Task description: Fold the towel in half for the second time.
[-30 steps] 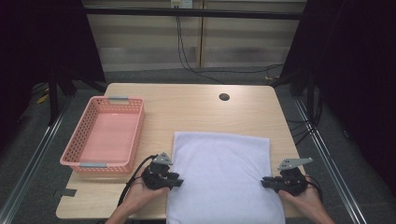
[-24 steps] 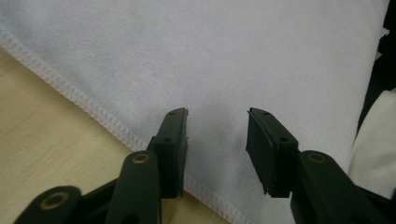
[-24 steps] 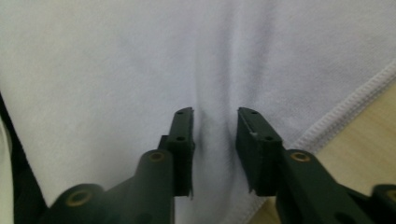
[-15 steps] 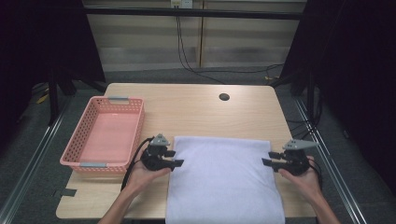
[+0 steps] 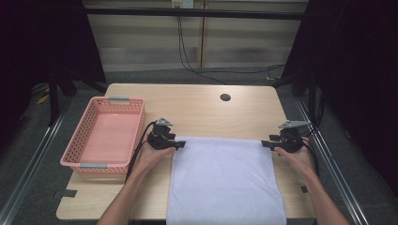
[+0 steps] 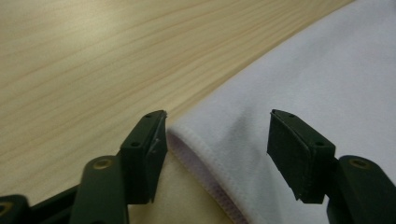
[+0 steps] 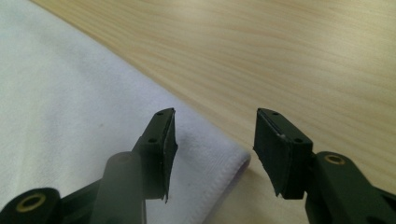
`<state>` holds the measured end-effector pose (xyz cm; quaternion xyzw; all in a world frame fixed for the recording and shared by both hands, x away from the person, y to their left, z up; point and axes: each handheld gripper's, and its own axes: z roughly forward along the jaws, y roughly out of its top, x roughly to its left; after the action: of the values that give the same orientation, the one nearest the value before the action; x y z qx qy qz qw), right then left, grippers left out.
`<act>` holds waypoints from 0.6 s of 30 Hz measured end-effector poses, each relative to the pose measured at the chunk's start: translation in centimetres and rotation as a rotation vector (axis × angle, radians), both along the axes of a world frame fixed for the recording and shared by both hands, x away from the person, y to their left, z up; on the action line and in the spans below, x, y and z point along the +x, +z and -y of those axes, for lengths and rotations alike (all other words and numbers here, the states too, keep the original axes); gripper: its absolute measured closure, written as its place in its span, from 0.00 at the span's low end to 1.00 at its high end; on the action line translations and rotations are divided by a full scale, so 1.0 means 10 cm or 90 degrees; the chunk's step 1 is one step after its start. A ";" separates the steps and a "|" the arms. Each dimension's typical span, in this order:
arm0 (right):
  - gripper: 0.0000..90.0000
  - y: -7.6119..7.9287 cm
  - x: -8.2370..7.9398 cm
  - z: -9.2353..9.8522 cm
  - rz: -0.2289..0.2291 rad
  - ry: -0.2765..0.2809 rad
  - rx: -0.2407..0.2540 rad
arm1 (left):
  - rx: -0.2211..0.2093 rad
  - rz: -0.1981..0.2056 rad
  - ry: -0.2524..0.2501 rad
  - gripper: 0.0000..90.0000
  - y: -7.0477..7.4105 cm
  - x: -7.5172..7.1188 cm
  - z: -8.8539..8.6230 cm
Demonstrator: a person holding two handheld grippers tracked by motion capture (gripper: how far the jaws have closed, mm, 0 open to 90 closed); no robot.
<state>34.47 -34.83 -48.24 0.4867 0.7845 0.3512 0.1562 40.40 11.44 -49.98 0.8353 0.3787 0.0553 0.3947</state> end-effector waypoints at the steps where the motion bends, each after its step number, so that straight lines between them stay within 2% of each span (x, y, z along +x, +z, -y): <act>1: 0.53 -0.03 0.03 0.00 -0.011 -0.001 0.003 | -0.003 -0.006 -0.005 0.45 -0.03 -0.01 -0.01; 3: 0.53 -0.05 0.03 -0.01 0.000 -0.001 -0.005 | -0.002 0.001 -0.016 0.49 -0.04 -0.02 0.00; 6: 0.53 -0.09 0.04 -0.01 0.004 0.001 0.001 | -0.014 -0.002 -0.028 0.58 -0.05 0.00 0.00; 7: 0.53 -0.10 0.04 0.00 0.000 0.000 0.007 | -0.017 0.001 -0.028 0.63 -0.06 0.01 0.00; 9: 0.53 -0.14 0.05 0.00 -0.010 0.009 0.015 | -0.034 -0.011 -0.030 0.71 -0.07 0.02 -0.01; 11: 0.53 -0.18 0.05 -0.01 -0.024 0.014 0.007 | -0.034 -0.027 -0.037 0.86 -0.06 0.01 -0.01; 12: 0.53 -0.19 0.04 -0.02 -0.027 0.015 0.001 | -0.032 -0.024 -0.038 0.87 -0.06 0.00 0.00; 13: 0.57 -0.19 0.04 -0.03 -0.028 0.026 0.004 | -0.029 -0.026 -0.047 0.90 -0.05 0.00 -0.01; 14: 0.59 -0.18 0.04 -0.04 -0.031 0.035 0.004 | -0.037 -0.027 -0.048 0.92 -0.04 -0.01 -0.01; 15: 0.63 -0.18 0.03 -0.03 -0.038 0.031 0.006 | -0.039 -0.028 -0.045 0.93 -0.03 -0.01 -0.02; 16: 0.72 -0.17 0.03 -0.01 -0.045 0.030 0.013 | -0.043 -0.025 -0.045 0.93 -0.02 -0.02 -0.02; 18: 0.83 -0.16 0.02 0.02 -0.044 0.033 0.027 | -0.049 -0.021 -0.044 0.94 0.04 -0.04 -0.04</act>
<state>34.69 -35.00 -49.88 0.4810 0.7942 0.3549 0.1094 40.00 11.83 -49.61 0.8329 0.3578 0.0134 0.4221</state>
